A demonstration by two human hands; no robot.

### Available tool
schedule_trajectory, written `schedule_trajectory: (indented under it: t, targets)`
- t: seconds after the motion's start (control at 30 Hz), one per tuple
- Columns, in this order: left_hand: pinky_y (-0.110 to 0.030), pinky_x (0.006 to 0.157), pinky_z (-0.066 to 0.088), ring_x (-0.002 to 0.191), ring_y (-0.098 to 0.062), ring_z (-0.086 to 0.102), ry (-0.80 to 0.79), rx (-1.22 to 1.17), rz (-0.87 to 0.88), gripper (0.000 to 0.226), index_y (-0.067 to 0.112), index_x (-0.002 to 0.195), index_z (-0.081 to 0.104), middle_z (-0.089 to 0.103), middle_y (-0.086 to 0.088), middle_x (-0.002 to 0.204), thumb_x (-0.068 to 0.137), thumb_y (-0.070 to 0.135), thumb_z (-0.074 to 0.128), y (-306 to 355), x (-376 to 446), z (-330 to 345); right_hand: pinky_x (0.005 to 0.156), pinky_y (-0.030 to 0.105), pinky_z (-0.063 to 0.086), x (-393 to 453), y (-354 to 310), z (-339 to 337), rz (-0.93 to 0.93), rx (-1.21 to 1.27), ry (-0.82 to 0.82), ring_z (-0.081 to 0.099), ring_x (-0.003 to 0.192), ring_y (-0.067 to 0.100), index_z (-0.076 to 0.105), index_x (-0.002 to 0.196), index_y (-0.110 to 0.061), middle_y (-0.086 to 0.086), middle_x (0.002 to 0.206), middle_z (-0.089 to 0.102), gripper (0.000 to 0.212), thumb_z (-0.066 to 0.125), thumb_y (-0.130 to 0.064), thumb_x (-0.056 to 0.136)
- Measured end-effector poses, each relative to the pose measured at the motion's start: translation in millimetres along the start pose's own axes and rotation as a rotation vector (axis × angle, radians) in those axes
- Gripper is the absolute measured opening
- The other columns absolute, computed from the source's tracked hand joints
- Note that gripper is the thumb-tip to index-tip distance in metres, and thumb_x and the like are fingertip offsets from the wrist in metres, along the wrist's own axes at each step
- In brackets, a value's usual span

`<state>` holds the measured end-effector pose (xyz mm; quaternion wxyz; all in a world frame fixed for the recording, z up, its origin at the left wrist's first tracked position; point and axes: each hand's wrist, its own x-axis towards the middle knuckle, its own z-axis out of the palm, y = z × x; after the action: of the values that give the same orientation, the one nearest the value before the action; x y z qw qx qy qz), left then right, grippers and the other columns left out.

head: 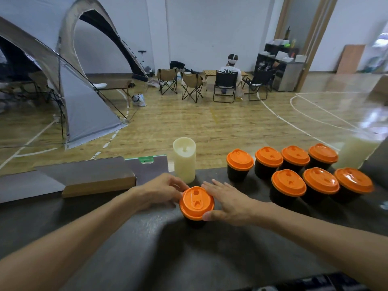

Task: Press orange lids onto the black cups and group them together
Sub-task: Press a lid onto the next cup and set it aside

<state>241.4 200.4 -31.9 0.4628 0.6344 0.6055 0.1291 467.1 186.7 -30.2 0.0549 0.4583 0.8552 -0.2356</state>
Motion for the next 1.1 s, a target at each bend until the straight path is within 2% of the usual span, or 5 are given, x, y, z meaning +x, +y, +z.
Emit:
schedule_trajectory:
  t: [0.43, 0.63, 0.73, 0.87, 1.1]
  targets:
    - [-0.024, 0.067, 0.058, 0.075, -0.013, 0.071, 0.240, 0.003, -0.019, 0.034, 0.012, 0.082, 0.068, 0.076, -0.008, 0.088, 0.095, 0.044, 0.063, 2.4, 16.5, 21.1, 0.125, 0.042, 0.002, 2.9, 1.1, 1.9, 0.005, -0.012, 0.020, 0.001, 0.154, 0.014, 0.009, 0.160, -0.026, -0.004, 0.167, 0.010, 0.093, 0.060, -0.058, 0.090]
    - [-0.028, 0.093, 0.052, 0.105, -0.012, 0.065, 0.104, -0.159, 0.007, 0.016, 0.029, 0.111, 0.071, 0.071, 0.008, 0.108, 0.098, 0.029, 0.061, -13.1, -13.6, 23.1, 0.125, 0.047, 0.003, 2.6, 2.3, -4.2, -0.013, 0.024, 0.021, 0.007, 0.154, 0.016, 0.019, 0.158, -0.026, -0.003, 0.165, 0.021, 0.091, 0.066, -0.057, 0.086]
    - [-0.033, 0.107, 0.045, 0.118, -0.006, 0.057, -0.014, 0.161, 0.089, 0.063, 0.036, 0.138, 0.051, 0.061, 0.016, 0.128, 0.082, 0.047, 0.078, -18.3, -19.7, 22.5, 0.124, 0.049, 0.001, 6.6, 4.3, -7.0, -0.028, -0.013, 0.014, 0.007, 0.154, 0.018, 0.020, 0.158, -0.026, -0.001, 0.165, 0.023, 0.094, 0.066, -0.061, 0.084]
    - [-0.027, 0.105, 0.042, 0.116, -0.002, 0.050, 0.029, 0.341, 0.145, 0.075, 0.043, 0.137, 0.041, 0.049, 0.025, 0.123, 0.074, 0.056, 0.080, -8.4, -22.5, 26.9, 0.123, 0.045, 0.002, 3.5, 8.0, -12.7, -0.033, -0.084, 0.021, 0.011, 0.153, 0.020, 0.022, 0.157, -0.029, -0.001, 0.165, 0.022, 0.102, 0.069, -0.068, 0.077]
    - [-0.035, 0.106, 0.045, 0.117, -0.006, 0.050, 0.119, 0.497, 0.210, 0.082, 0.037, 0.137, 0.045, 0.053, 0.013, 0.131, 0.068, 0.058, 0.084, 20.1, -5.3, 47.4, 0.104, 0.034, 0.034, -8.8, 36.5, -14.2, -0.050, -0.149, 0.184, 0.038, 0.120, 0.016, 0.039, 0.145, -0.030, -0.003, 0.130, 0.044, 0.093, 0.078, -0.066, 0.068]
